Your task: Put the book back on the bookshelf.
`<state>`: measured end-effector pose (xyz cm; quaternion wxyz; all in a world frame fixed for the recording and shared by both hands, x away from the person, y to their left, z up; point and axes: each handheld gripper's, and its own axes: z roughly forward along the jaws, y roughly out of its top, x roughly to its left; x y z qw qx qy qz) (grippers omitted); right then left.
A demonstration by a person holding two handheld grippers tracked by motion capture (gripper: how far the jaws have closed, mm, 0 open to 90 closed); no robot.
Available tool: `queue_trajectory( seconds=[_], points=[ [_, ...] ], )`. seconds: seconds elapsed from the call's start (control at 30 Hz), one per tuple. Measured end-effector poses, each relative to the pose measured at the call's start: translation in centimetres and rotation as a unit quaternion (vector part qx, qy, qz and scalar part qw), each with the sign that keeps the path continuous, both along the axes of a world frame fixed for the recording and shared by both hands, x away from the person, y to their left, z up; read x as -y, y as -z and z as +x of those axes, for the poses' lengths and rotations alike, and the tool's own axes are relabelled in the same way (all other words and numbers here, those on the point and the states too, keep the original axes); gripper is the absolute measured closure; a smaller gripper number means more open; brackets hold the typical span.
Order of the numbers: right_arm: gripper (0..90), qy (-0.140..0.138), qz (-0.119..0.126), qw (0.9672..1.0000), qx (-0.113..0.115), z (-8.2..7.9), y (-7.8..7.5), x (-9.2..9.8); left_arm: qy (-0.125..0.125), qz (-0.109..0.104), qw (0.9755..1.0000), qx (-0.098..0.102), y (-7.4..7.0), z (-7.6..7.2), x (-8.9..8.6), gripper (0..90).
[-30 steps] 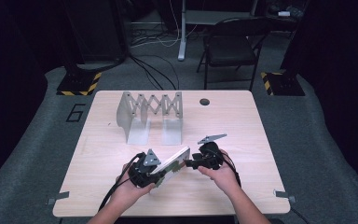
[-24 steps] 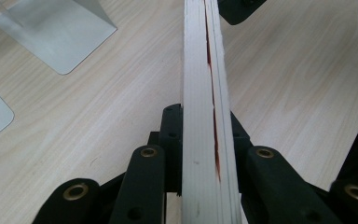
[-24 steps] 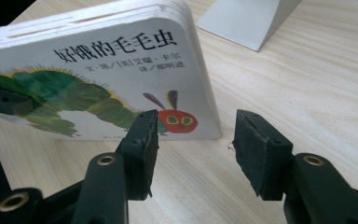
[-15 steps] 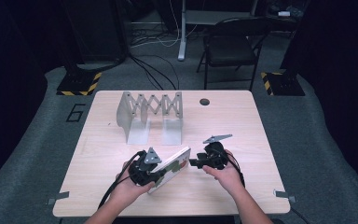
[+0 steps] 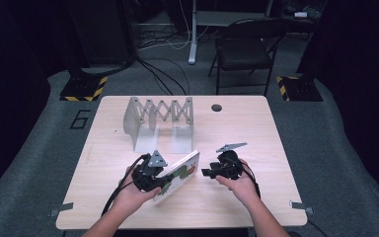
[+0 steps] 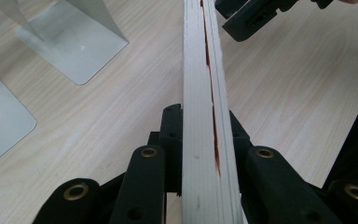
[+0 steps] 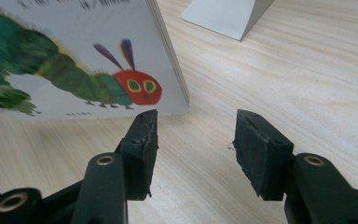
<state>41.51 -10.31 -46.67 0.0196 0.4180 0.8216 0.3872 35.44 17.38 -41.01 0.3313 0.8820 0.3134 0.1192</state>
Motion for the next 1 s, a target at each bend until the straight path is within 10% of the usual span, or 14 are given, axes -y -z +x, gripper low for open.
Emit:
queue_trajectory(
  seconds=[1.0],
  points=[
    [49.1, -0.003, -0.008, 0.9999, -0.009, 0.0, 0.6, 0.0, -0.037, -0.015, 0.9991, 0.014, -3.7, 0.8, -2.9, 75.9]
  ],
)
